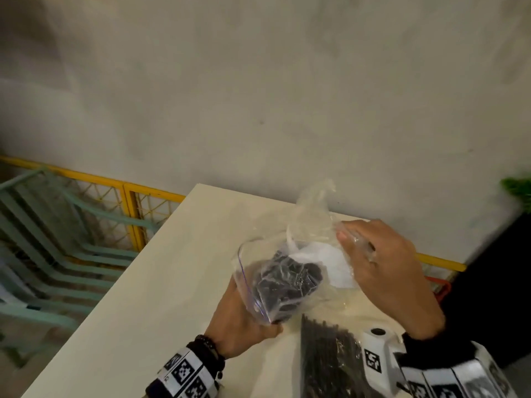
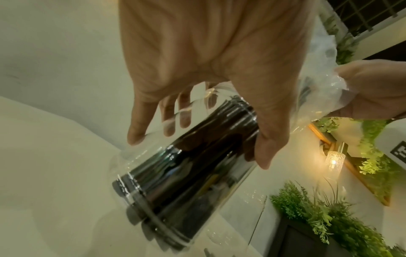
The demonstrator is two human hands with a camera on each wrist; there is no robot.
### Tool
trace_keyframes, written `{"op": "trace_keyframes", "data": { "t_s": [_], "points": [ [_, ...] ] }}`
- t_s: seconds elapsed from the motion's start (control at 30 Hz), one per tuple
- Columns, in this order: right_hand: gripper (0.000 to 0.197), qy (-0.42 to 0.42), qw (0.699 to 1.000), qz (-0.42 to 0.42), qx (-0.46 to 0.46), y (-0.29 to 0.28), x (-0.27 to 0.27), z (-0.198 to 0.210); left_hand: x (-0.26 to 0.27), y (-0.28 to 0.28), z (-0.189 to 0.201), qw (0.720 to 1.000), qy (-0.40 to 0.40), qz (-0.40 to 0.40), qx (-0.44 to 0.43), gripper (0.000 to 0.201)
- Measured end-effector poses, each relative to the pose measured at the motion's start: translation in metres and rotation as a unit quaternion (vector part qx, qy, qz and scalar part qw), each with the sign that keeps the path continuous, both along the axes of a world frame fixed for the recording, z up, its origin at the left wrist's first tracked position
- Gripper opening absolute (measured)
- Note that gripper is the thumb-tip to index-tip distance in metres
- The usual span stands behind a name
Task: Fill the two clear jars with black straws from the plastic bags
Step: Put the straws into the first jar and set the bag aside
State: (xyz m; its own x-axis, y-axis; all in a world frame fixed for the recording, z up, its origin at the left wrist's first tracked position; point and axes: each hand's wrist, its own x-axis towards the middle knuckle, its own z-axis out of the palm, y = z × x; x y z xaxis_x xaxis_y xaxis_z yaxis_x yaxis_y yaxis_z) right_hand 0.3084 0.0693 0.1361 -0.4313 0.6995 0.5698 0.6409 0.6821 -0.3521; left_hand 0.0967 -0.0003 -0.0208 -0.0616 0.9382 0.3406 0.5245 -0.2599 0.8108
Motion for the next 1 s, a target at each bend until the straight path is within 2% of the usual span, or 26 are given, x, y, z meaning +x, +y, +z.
{"op": "trace_keyframes", "data": {
  "t_s": [0.1, 0.13, 0.23, 0.33, 0.43, 0.53, 0.57, 0.67, 0.73, 0.83, 0.87, 0.93, 1.0],
  "points": [
    [0.016, 0.047, 0.996, -0.059, 0.053, 0.002, 0.020, 0.008, 0.001, 0.008, 0.000, 0.999, 0.002, 0.042, -0.025, 0.102],
    [0.018, 0.074, 0.993, -0.085, 0.042, 0.000, 0.028, 0.011, -0.001, 0.014, -0.003, 0.997, 0.001, 0.060, -0.051, 0.102],
    [0.024, 0.135, 0.982, -0.119, -0.060, -0.014, 0.052, 0.010, -0.009, 0.036, -0.011, 0.991, -0.030, 0.092, -0.093, 0.109],
    [0.018, 0.216, 0.952, -0.127, -0.175, -0.031, 0.075, -0.011, -0.013, 0.066, -0.007, 0.985, -0.046, 0.107, -0.127, 0.109],
    [0.008, 0.261, 0.907, -0.133, -0.304, -0.046, 0.088, -0.050, -0.010, 0.099, -0.006, 0.981, -0.037, 0.120, -0.146, 0.089],
    [0.035, 0.249, 0.878, -0.105, -0.395, -0.064, 0.089, -0.081, -0.007, 0.124, -0.010, 0.979, -0.026, 0.123, -0.159, 0.084],
    [0.038, 0.255, 0.865, -0.083, -0.425, -0.071, 0.085, -0.089, -0.005, 0.131, -0.012, 0.979, -0.025, 0.125, -0.162, 0.083],
    [0.016, 0.227, 0.866, -0.059, -0.442, -0.086, 0.075, -0.111, -0.002, 0.141, -0.014, 0.976, -0.029, 0.135, -0.170, 0.083],
    [0.017, 0.237, 0.870, -0.079, -0.424, -0.090, 0.073, -0.123, -0.003, 0.144, -0.017, 0.974, -0.043, 0.138, -0.175, 0.089],
    [0.016, 0.227, 0.892, -0.090, -0.380, -0.086, 0.065, -0.120, -0.009, 0.138, -0.016, 0.970, -0.066, 0.114, -0.204, 0.120],
    [0.014, 0.226, 0.895, -0.088, -0.375, -0.084, 0.064, -0.117, -0.012, 0.131, -0.012, 0.966, -0.070, 0.111, -0.221, 0.125],
    [0.011, 0.217, 0.898, -0.079, -0.374, -0.079, 0.061, -0.109, -0.023, 0.109, -0.002, 0.959, -0.064, 0.135, -0.241, 0.111],
    [0.008, 0.221, 0.891, -0.052, -0.395, -0.076, 0.055, -0.102, -0.039, 0.080, 0.016, 0.965, -0.038, 0.165, -0.199, 0.070]
  ]
}}
